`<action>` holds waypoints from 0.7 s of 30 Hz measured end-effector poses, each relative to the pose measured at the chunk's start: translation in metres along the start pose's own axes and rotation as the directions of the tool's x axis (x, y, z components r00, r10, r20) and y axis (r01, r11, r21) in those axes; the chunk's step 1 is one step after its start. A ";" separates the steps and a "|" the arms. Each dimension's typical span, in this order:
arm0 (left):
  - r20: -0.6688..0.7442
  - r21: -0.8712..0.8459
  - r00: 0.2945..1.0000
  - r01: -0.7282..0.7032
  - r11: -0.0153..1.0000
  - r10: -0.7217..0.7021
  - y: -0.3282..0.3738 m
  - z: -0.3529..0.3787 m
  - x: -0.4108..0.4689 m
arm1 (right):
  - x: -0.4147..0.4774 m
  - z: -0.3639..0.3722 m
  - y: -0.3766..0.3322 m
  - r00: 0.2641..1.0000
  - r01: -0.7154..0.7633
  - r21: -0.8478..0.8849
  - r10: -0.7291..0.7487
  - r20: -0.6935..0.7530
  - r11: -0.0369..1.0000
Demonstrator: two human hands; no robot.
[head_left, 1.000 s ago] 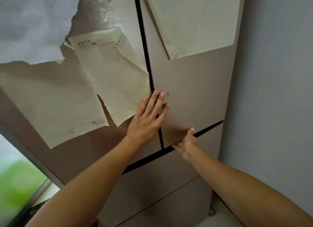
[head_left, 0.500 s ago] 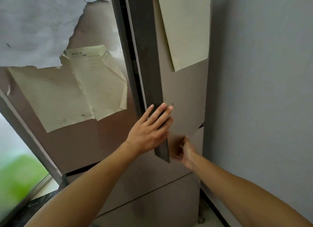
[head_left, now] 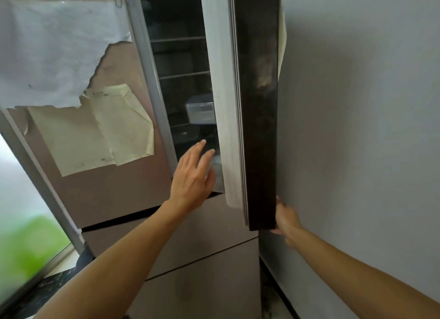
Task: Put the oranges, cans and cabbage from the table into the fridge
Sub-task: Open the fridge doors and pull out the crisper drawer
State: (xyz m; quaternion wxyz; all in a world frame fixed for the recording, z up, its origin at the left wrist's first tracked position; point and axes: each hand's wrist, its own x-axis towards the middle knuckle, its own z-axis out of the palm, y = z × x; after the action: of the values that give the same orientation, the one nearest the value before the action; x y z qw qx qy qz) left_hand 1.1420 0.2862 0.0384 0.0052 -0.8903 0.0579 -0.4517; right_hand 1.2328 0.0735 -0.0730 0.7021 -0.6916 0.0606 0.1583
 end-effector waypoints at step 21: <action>-0.218 -0.215 0.967 -0.182 0.959 0.135 0.021 0.039 0.154 | 0.027 -0.023 -0.075 0.202 0.563 -0.747 -0.818 0.539 -0.353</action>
State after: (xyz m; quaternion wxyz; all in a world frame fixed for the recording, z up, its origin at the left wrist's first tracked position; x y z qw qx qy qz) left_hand 1.2609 0.2469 0.1379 -0.0690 -0.8269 0.1822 -0.5275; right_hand 1.2844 0.0552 -0.0105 0.1081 -0.8201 -0.3981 -0.3966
